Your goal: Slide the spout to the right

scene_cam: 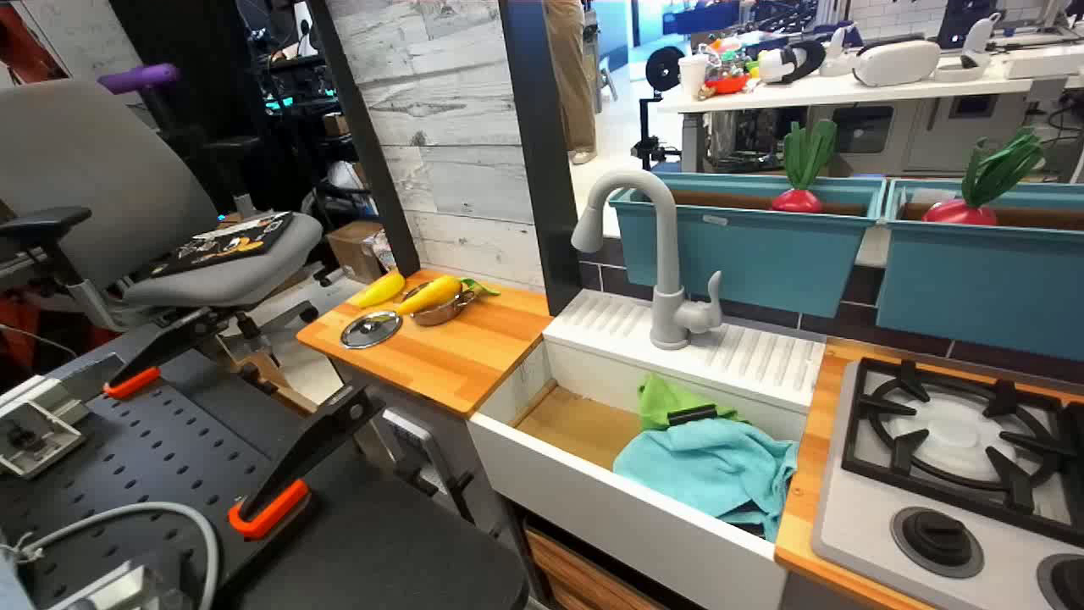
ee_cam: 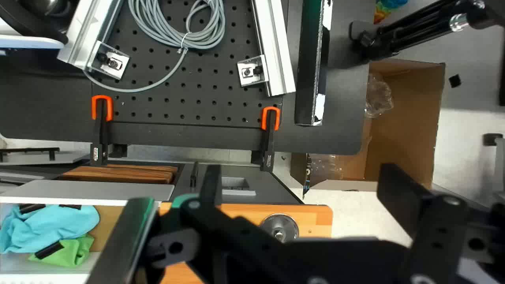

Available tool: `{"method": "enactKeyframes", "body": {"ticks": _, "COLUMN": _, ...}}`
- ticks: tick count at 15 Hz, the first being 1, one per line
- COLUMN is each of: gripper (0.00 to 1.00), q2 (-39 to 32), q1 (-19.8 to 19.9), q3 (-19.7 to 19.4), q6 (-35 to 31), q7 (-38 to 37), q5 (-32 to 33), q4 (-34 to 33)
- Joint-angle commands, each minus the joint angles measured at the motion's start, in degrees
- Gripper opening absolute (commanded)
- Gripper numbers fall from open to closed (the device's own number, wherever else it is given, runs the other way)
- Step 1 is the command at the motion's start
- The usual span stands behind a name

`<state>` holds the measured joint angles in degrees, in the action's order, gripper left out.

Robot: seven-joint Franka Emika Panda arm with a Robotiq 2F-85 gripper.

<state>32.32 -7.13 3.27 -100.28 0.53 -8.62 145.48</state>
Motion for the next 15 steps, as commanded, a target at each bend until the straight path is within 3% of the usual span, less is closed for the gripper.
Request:
{"method": "enactKeyframes", "body": {"ticks": 1, "gripper": 1.00, "q2": 0.0, "q1": 0.5, "q3": 0.4, "q6": 0.1, "q7": 0.2, "q5": -0.2, "q4": -0.1}}
{"method": "enactKeyframes", "body": {"ticks": 7, "gripper": 1.00, "q2": 0.0, "q1": 0.5, "q3": 0.4, "q6": 0.1, "q7": 0.2, "q5": -0.2, "q4": -0.1}}
{"method": "enactKeyframes", "body": {"ticks": 10, "gripper": 1.00, "q2": -2.5, "q1": 1.7, "q3": -1.3, "q6": -4.8, "q7": 0.1, "q5": -2.1, "q4": -1.2}}
{"method": "enactKeyframes", "body": {"ticks": 15, "gripper": 1.00, "q2": -10.9, "q1": 4.6, "q3": -4.8, "q6": -18.4, "q7": 0.1, "q5": -5.7, "q4": -3.9}}
